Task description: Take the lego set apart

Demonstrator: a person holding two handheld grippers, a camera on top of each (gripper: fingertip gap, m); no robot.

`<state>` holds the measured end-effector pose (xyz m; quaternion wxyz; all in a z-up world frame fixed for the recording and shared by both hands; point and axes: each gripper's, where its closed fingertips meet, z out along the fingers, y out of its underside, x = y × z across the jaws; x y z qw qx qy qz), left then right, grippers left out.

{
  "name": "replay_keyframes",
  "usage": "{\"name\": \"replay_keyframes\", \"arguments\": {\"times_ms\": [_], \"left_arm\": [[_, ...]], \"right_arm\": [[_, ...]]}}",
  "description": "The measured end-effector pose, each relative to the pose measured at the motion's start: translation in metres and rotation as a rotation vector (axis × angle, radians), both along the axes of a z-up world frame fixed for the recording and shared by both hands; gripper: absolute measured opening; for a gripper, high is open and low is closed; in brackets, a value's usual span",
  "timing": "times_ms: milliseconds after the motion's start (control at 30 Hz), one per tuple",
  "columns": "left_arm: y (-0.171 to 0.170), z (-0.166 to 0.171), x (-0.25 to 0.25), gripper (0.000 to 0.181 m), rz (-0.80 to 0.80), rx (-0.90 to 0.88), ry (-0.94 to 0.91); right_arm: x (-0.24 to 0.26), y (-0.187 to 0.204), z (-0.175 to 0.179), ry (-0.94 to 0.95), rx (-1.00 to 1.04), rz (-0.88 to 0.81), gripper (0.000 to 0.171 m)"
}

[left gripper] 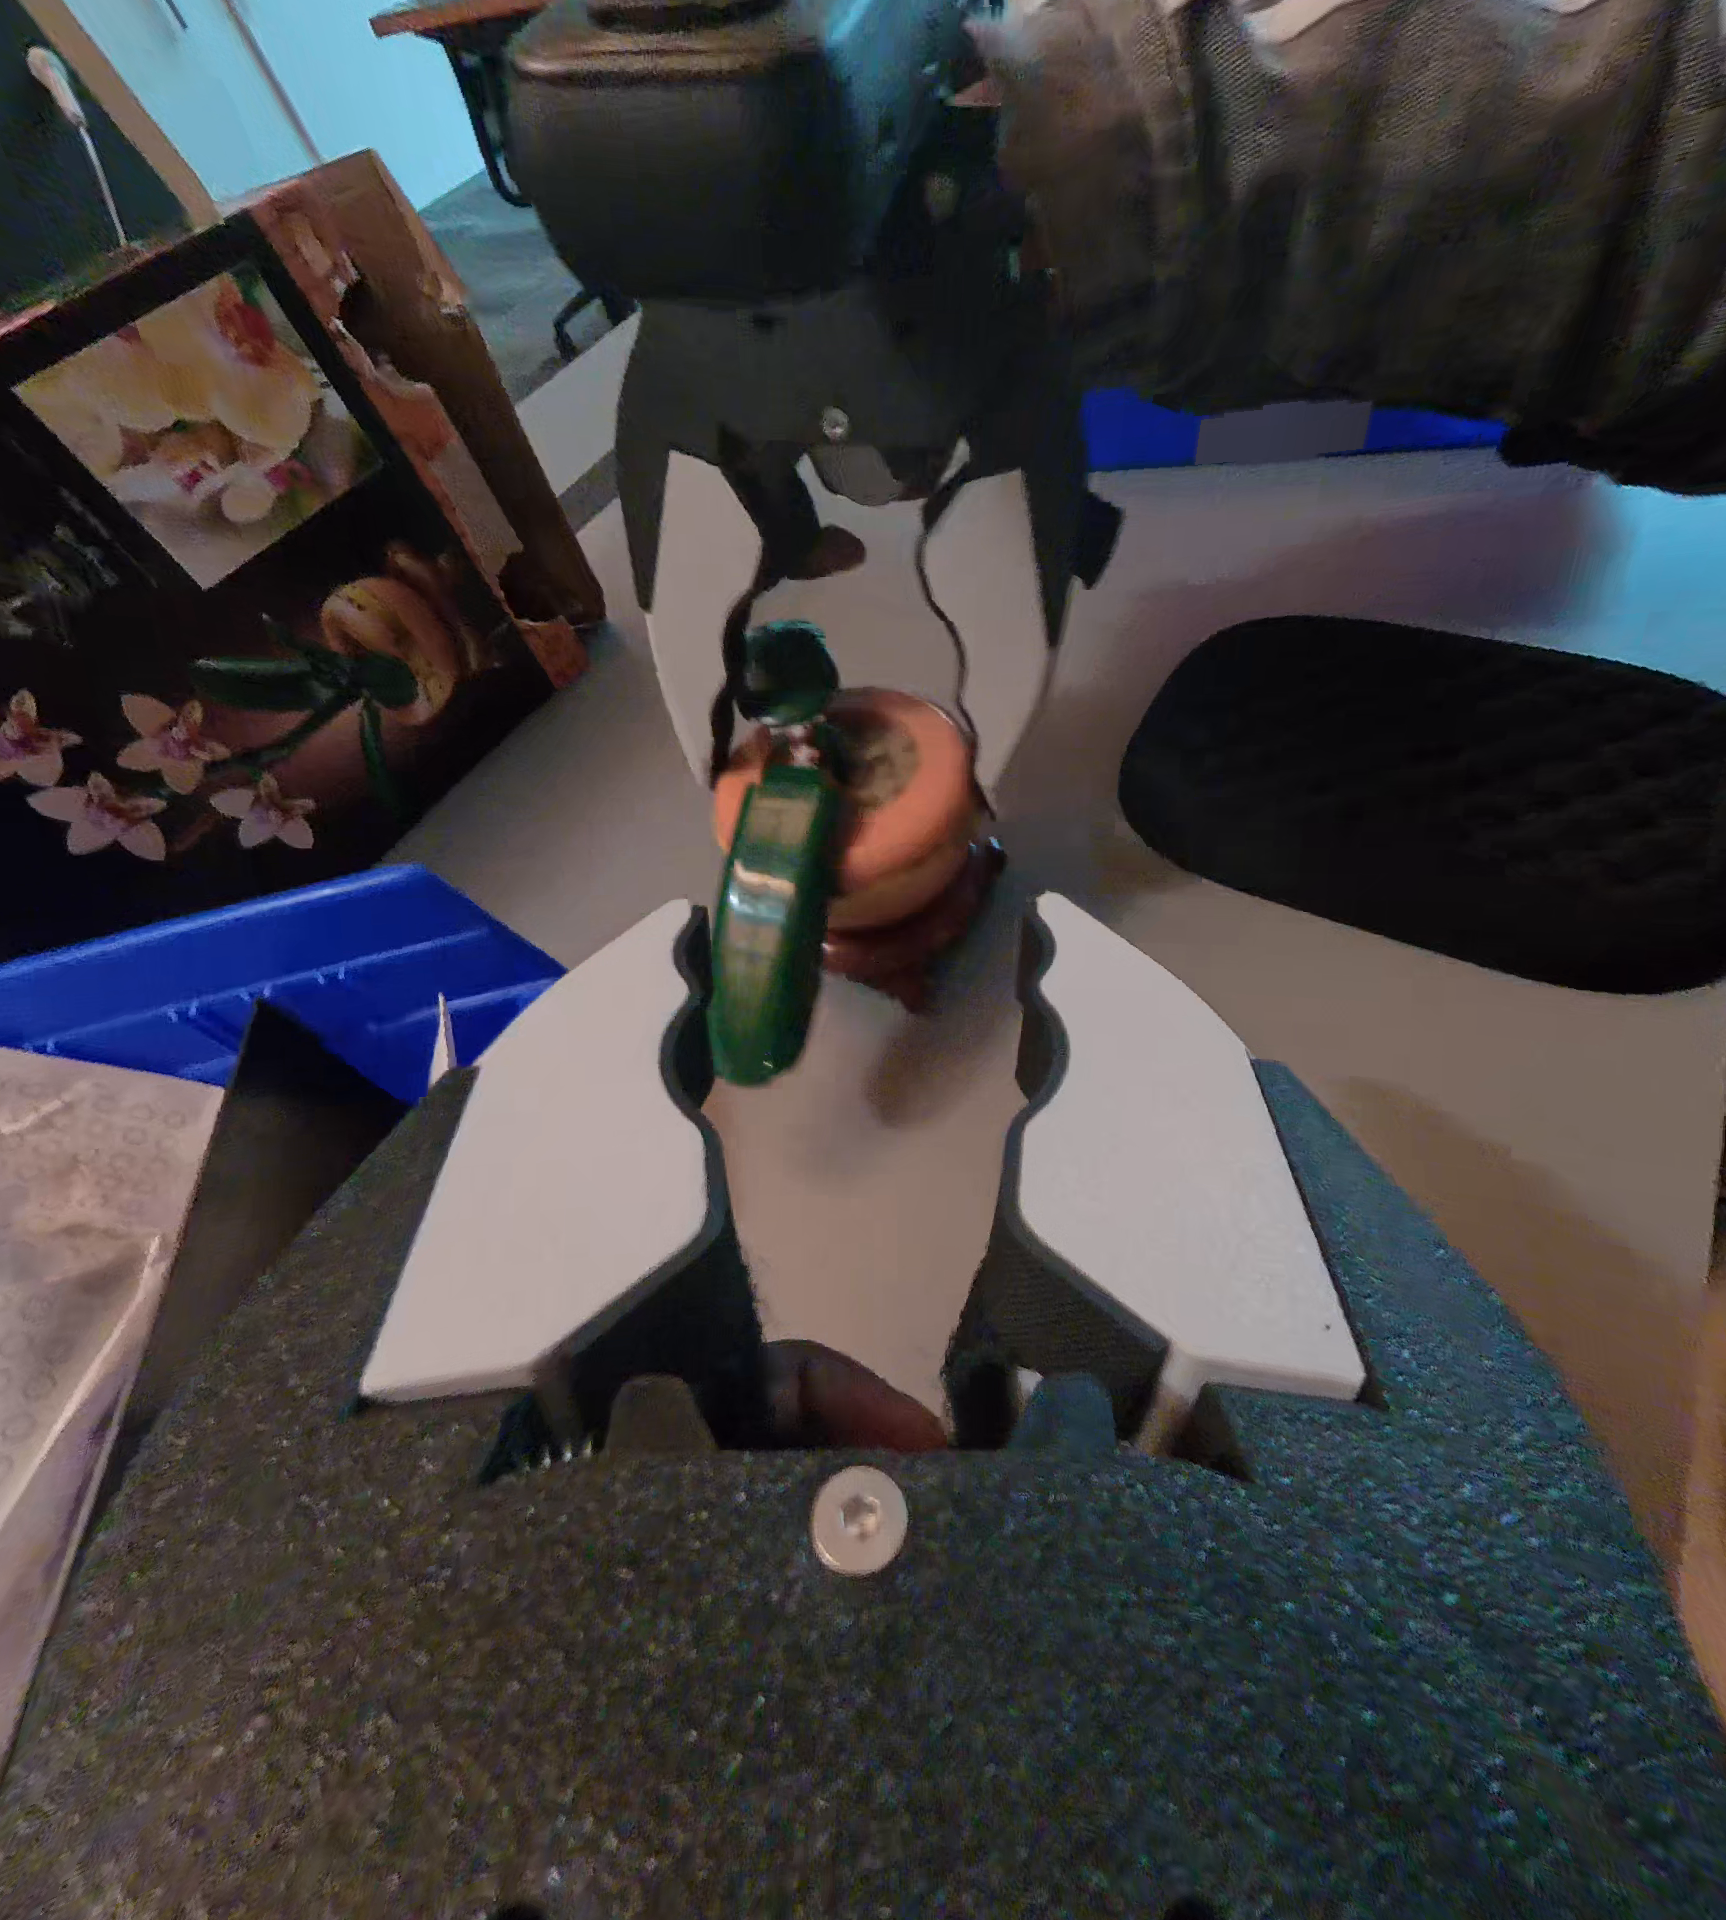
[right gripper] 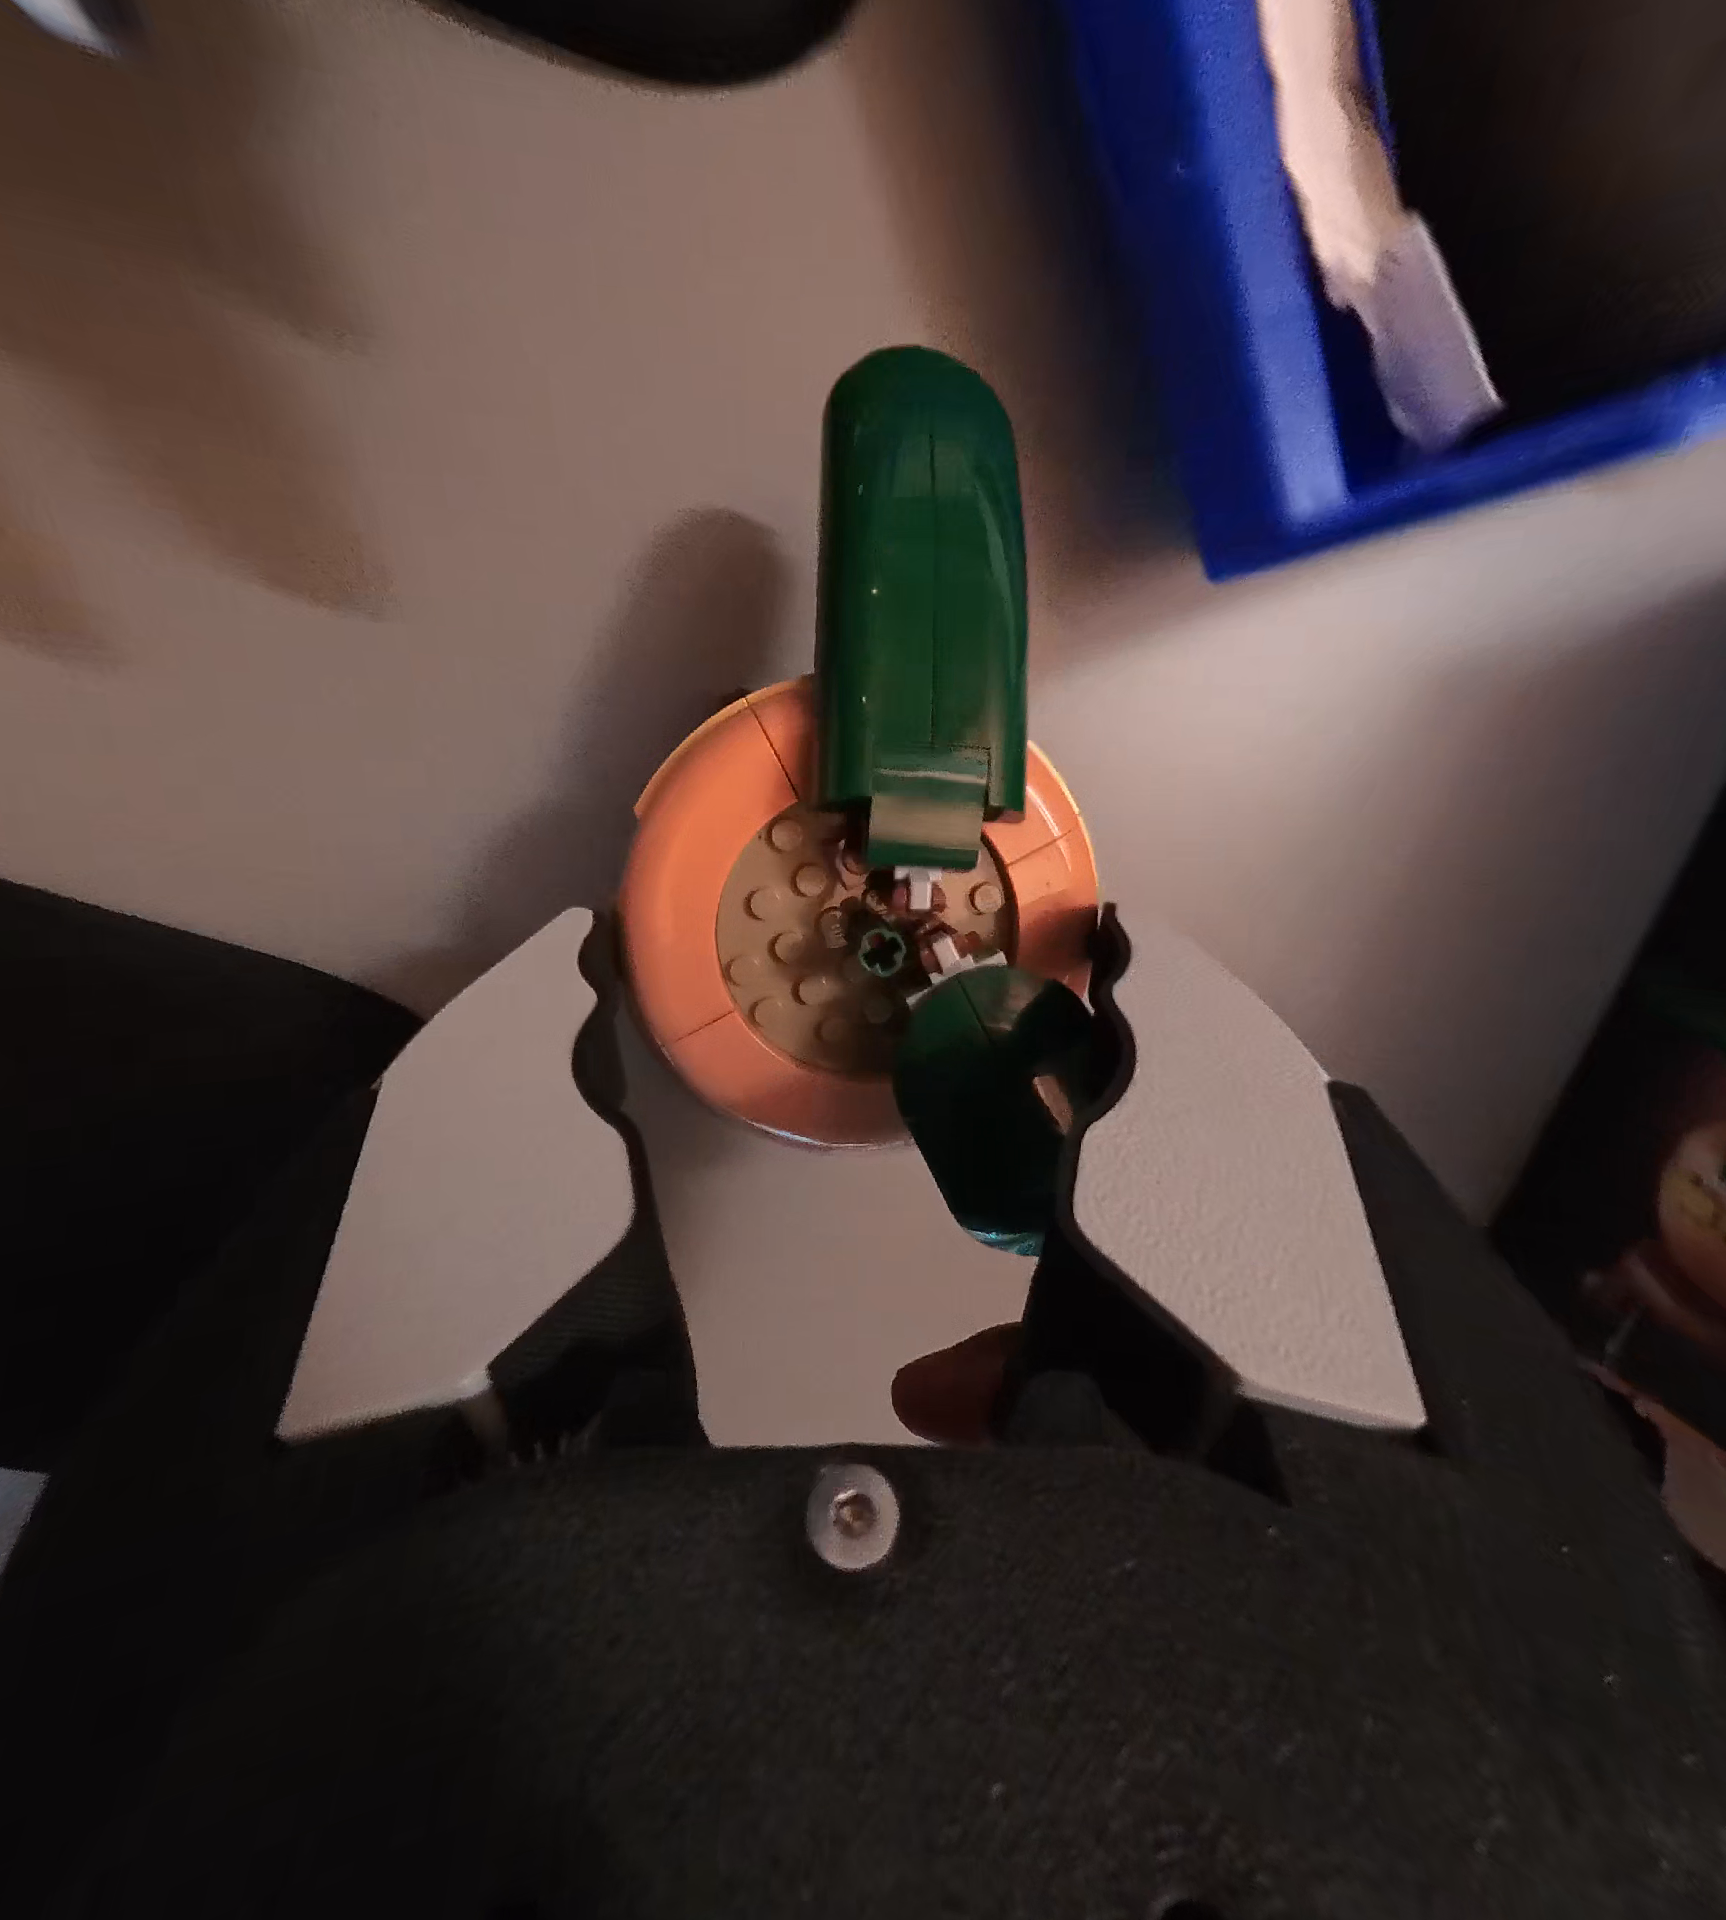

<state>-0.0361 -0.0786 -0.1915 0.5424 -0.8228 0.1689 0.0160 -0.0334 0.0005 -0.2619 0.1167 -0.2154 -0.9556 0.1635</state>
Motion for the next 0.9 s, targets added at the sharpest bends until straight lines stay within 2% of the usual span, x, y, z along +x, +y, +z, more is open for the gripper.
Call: {"name": "replay_keyframes", "arguments": {"times_ms": [133, 233, 400, 467, 567, 633, 733, 833, 900], "left_arm": [[0.011, -0.017, 0.007, 0.066, -0.023, -0.095, 0.059], [0.012, -0.028, 0.013, 0.064, -0.05, -0.134, 0.042], [0.009, -0.042, 0.016, 0.055, -0.063, -0.167, 0.034], [0.01, -0.042, 0.017, 0.049, -0.073, -0.156, 0.025], [0.012, -0.042, 0.018, 0.044, -0.084, -0.156, 0.023], [0.013, -0.041, 0.015, 0.045, -0.077, -0.161, 0.049], [0.014, -0.039, 0.014, 0.048, -0.093, -0.176, 0.067], [0.013, -0.045, 0.019, 0.046, -0.156, -0.253, -0.004], [0.013, -0.048, 0.022, 0.043, -0.182, -0.306, -0.087]], "right_arm": [[0.013, -0.037, 0.001, 0.024, -0.024, 0.119, 0.087], [0.014, -0.061, 0.003, 0.044, -0.066, 0.178, 0.086], [0.005, -0.07, 0.032, 0.153, -0.225, 0.11, 0.086], [0.006, -0.07, 0.053, 0.202, -0.351, 0.042, 0.082], [0.015, -0.068, 0.075, 0.276, -0.509, -0.054, 0.051], [0.023, -0.065, 0.072, 0.287, -0.542, -0.145, 0.038], [0.022, -0.057, 0.062, 0.33, -0.577, -0.42, 0.016], [0.026, -0.067, 0.054, 0.315, -0.71, -0.671, 0.015], [0.027, -0.064, 0.043, 0.342, -0.656, -0.797, 0.02]]}}
